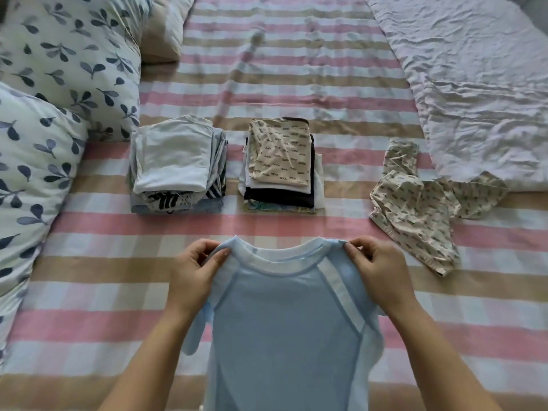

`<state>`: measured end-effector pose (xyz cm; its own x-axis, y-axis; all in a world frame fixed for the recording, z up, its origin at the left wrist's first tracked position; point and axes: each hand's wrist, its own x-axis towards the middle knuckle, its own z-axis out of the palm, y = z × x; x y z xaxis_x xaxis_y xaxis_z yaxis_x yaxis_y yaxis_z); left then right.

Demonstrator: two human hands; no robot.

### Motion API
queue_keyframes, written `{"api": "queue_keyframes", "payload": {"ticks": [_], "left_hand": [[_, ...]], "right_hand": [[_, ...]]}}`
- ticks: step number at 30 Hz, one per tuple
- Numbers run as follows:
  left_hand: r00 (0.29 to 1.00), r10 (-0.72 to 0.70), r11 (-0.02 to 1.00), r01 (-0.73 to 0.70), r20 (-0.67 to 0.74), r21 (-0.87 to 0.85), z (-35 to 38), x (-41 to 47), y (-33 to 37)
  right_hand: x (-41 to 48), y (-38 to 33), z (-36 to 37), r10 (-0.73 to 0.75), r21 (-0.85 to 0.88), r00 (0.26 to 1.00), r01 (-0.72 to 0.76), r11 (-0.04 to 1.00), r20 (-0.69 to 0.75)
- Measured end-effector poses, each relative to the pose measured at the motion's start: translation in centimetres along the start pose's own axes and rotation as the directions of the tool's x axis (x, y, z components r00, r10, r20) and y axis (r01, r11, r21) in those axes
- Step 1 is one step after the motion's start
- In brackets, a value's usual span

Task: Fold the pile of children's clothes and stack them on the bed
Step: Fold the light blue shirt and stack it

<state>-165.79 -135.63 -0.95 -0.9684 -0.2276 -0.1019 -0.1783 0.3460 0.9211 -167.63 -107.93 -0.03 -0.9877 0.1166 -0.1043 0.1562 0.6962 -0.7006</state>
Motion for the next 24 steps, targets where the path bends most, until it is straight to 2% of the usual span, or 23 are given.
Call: {"api": "queue_keyframes", "payload": {"ticks": [4,11,14,17,22,24], "left_hand": [[0.998,-0.056,0.994,0.054,0.021,0.098,3.7,4.2,-6.7],[0.993,0.115,0.941,-0.101,-0.025,0.322,7.5,12.8,-13.2],[0.992,0.124,0.892,-0.109,-0.007,0.439,8.6,15.5,-15.5],[0.996,0.068,0.881,-0.085,0.053,0.465,9.1,16.4,-17.1],[0.997,-0.036,0.89,-0.001,0.073,0.456,6.1,14.6,-17.8],[0.988,-0.125,0.898,0.076,0.088,0.433,3.9,12.8,-18.2]], "right_hand": [[4.5,5.1,6.0,0.01,-0.049,1.0,-0.009,0.999,0.017],[13.0,9.2,12.6,-0.072,-0.189,0.996,0.062,0.98,-0.049],[15.6,10.5,14.8,-0.037,-0.25,0.999,0.026,0.968,-0.039],[16.4,11.7,16.2,0.019,-0.295,1.0,-0.011,0.956,0.025],[15.1,13.0,14.0,0.107,-0.132,0.993,-0.099,0.986,0.053],[13.9,14.2,11.9,0.149,-0.062,0.981,-0.142,0.988,0.123]]}}
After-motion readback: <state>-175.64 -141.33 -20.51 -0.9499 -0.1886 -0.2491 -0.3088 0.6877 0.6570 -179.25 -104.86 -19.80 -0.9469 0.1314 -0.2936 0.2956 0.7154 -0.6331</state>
